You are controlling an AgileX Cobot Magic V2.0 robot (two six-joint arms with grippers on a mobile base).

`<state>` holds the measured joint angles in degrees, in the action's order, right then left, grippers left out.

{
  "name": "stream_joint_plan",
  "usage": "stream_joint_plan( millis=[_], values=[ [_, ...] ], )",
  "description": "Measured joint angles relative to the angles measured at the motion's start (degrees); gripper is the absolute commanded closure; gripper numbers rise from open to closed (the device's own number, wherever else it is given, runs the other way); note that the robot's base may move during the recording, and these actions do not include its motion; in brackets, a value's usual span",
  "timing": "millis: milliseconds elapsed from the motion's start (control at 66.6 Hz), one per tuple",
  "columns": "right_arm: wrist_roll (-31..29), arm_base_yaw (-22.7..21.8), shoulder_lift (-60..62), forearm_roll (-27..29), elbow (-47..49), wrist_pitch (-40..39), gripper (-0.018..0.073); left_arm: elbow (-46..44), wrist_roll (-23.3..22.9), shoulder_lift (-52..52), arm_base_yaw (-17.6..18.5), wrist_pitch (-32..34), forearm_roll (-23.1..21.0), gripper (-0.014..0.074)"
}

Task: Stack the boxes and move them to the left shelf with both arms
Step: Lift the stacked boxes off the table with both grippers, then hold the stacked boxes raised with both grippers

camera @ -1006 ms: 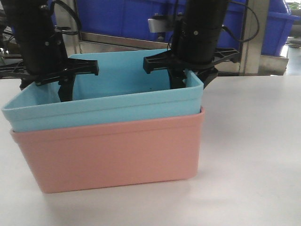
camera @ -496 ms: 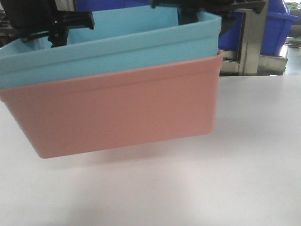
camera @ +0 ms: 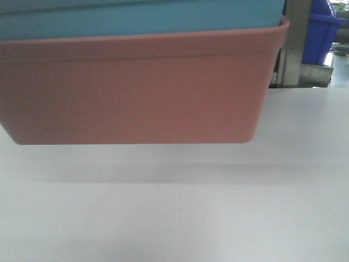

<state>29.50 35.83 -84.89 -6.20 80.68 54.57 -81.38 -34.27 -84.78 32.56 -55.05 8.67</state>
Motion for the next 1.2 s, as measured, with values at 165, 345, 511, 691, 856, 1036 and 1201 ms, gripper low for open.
stream_joint_plan(
  millis=[165,345,511,691,856,1036,1201],
  values=[
    [1.8,1.3,0.7,-2.1,-2.5,-0.3,0.0504,0.0,0.0,0.0,2.1,0.0,1.6,0.0599],
    [4.0,1.7,-0.5,-3.5,-2.8,-0.9,0.0504,0.1,-1.6,-0.8,3.5,0.1,4.0,0.0599],
    [5.8,2.2,-2.3,-5.2,-3.0,-1.9,0.0504,0.1,-2.7,-2.5,4.1,0.5,5.7,0.0599],
    [6.5,3.8,-3.6,-7.0,-3.4,-2.4,0.0504,0.1,-2.8,-3.8,4.1,0.5,6.8,0.0599],
    [8.0,5.6,-4.6,-8.3,-2.9,-2.0,0.0504,0.1,-2.8,-4.8,4.1,0.5,7.9,0.0599],
    [8.5,7.0,-5.7,-10.1,-0.7,-0.1,0.0504,0.1,-2.6,-5.9,4.1,0.5,9.1,0.0599],
    [8.8,7.2,-5.9,-10.9,-0.3,1.0,0.0504,0.2,-2.6,-6.3,4.3,0.5,9.1,0.0599]
  ],
)
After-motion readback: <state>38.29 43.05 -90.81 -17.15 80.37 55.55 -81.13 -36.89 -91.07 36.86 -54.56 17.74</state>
